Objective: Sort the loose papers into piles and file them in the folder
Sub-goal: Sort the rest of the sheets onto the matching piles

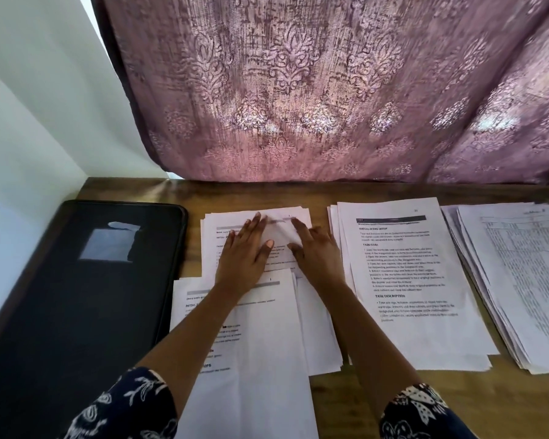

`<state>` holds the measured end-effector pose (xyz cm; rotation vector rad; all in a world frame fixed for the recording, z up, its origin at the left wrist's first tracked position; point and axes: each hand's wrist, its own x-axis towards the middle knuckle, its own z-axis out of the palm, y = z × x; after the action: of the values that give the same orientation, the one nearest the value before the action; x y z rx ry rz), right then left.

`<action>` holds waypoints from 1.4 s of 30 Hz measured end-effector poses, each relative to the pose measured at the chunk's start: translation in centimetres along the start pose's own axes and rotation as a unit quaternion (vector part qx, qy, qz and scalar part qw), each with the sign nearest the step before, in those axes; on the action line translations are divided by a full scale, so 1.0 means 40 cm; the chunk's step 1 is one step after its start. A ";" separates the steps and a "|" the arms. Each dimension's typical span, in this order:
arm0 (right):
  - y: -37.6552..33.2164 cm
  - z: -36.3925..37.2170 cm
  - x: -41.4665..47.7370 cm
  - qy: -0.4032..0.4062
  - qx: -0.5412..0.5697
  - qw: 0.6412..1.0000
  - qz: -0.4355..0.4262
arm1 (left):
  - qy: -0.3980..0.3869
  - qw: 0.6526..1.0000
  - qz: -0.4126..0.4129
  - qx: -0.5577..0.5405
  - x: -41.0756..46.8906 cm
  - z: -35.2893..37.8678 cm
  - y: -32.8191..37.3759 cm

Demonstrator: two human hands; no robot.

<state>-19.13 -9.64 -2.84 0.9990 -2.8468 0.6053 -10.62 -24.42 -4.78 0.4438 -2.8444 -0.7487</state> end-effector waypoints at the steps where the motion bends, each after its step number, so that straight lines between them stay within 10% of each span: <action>1: -0.002 0.006 -0.011 0.032 0.021 0.999 0.011 | 0.012 0.999 -0.002 -0.032 -0.001 -0.001 -0.001; 10: 0.052 0.024 -0.046 0.006 0.076 0.981 -0.180 | 0.079 0.985 0.029 -0.153 -0.007 -0.015 -0.010; 15: 0.055 -0.010 0.010 -0.058 0.179 0.982 -0.020 | 0.033 0.999 0.025 0.018 0.004 0.009 -0.024; 21: 0.079 -0.030 0.062 -0.143 0.040 0.987 -0.062 | 0.002 0.999 0.000 0.040 0.001 0.001 -0.012; 31: 0.022 -0.046 0.018 -0.077 0.212 0.955 0.192 | 0.018 0.997 -0.030 -0.064 -0.007 -0.019 0.010; 42: -0.034 -0.095 0.037 -0.004 0.239 0.951 0.195 | 0.023 0.999 -0.018 -0.044 -0.010 -0.030 0.023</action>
<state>-19.72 -10.03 1.38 0.4548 -2.9872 1.3767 -10.20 -24.08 -3.33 0.4947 -2.7545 -0.8548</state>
